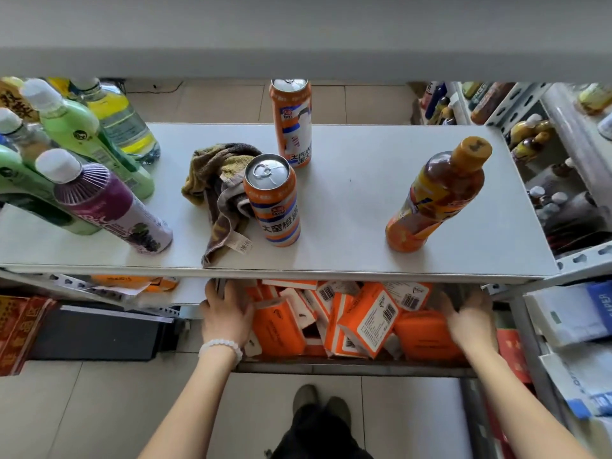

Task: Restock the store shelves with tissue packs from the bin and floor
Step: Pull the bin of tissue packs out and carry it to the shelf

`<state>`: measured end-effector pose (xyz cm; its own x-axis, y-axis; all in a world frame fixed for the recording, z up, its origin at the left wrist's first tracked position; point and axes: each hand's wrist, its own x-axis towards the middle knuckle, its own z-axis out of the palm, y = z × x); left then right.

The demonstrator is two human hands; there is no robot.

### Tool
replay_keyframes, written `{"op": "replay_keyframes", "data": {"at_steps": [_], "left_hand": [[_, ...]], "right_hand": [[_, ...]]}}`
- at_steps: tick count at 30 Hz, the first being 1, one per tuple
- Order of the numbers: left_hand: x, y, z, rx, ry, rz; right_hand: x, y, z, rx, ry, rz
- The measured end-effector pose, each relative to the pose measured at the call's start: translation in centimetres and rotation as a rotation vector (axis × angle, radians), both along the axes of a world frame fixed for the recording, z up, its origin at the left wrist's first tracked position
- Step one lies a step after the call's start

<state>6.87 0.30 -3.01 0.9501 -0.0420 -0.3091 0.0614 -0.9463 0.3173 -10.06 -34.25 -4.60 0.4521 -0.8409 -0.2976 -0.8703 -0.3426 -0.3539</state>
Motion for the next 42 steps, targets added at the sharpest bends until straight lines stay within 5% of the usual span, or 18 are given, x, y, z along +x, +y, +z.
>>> {"op": "replay_keyframes", "data": {"at_steps": [11,25,29,33,42], "left_hand": [[-0.7,1.2,0.3,-0.036,0.165,-0.013],[-1.6,3.4,-0.3,-0.129,0.105,0.086],[-0.4,3.1,-0.2,-0.023,0.093,0.082],[0.2,3.2,-0.5,-0.281,0.113,0.154],[0.3,3.0,-1.0,-0.33,0.126,0.21]], "right_hand": [[-1.7,0.2,0.4,0.023,-0.013,-0.039],[-3.6,0.2,-0.5,0.051,-0.108,-0.104],[-2.6,-0.4,-0.6,0.072,-0.122,-0.145],[-2.7,-0.4,-1.7,0.116,-0.188,-0.155],[-2.2,-0.6,-1.5,0.126,-0.262,-0.237]]}}
